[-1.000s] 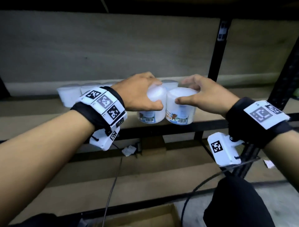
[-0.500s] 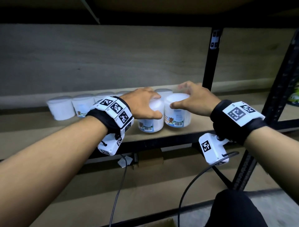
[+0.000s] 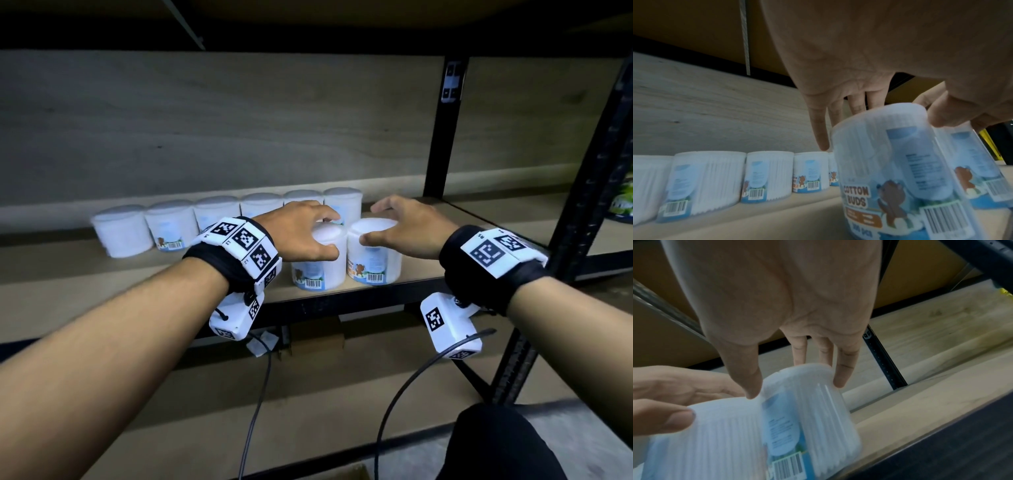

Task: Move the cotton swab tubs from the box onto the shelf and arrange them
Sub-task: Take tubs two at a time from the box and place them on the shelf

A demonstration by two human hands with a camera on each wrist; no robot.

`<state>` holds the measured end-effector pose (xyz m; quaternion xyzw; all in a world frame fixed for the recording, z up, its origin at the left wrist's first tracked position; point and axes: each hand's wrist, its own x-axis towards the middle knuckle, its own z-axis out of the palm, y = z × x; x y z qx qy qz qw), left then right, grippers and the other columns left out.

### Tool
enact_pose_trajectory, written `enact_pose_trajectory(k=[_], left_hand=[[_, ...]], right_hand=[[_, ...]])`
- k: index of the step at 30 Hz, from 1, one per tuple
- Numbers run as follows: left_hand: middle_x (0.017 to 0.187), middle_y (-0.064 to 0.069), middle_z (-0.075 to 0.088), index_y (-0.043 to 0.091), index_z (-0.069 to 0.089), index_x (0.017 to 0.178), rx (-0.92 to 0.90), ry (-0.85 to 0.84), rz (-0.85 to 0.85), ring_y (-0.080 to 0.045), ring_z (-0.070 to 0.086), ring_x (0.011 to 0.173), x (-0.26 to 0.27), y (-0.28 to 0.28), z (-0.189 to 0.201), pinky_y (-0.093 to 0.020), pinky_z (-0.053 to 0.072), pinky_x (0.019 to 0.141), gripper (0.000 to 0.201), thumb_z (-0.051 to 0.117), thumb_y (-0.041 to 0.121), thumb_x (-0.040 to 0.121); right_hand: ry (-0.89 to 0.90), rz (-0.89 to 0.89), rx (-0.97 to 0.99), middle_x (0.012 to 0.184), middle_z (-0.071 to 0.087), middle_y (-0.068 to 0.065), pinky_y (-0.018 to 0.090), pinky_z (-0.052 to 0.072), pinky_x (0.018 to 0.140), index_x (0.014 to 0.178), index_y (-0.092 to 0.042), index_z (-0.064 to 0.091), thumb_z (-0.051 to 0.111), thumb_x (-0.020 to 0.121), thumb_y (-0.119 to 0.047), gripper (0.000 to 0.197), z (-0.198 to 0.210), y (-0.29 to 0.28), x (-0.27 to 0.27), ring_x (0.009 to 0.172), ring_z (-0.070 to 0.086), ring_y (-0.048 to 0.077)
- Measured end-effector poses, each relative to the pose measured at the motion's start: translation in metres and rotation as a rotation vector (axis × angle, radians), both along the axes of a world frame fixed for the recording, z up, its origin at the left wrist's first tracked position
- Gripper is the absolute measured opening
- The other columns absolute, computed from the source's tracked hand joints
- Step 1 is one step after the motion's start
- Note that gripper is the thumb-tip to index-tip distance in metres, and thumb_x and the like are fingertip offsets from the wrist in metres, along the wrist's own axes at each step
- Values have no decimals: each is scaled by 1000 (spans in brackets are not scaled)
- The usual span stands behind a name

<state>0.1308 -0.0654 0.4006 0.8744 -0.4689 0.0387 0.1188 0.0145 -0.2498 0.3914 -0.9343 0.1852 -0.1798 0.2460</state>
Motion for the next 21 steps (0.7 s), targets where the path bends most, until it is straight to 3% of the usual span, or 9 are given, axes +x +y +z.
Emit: enact_pose_trajectory(k=[4,8,11,14,21], left_hand=[[123,18,54,43,56,117,-43,-9,1,-9,51,112,-1,9,0,-36,47,98,56,56,61,64],[108,19,56,39,62,103,-61,-60,-40,-8,55,99,-3,19,2,-35,51,88,34,60,52,72],[103,19,61,36,66,102,-85,-58,-75,-6,60,94,-3,22,3,-34,53,85,23,63,38,79],[104,19,63,37,68,105,-81,-53,-86,-6,61,94,0,21,4,-35,53,86,24,62,37,82],[109,17,64,33,69,110,-64,-63,-67,-8,60,99,11,12,5,-24,47,85,26,62,30,85]], right_hand=[[-2,46,-139,126,62,-7,27,40,97,117,-32,66,79,77,-44,43,7,2,-5,125,52,17],[2,111,-258,105,69,-8,22,43,85,97,-36,75,77,81,-30,17,11,4,-14,103,61,13],[-36,122,-294,92,72,-10,20,41,81,87,-37,76,73,82,-17,21,9,4,-14,92,61,11],[-64,124,-273,88,73,-7,19,46,80,84,-35,77,72,81,-10,25,9,1,-9,89,65,9],[-68,113,-271,82,72,-9,23,51,86,78,-36,77,76,79,-10,25,7,-8,10,89,66,11]])
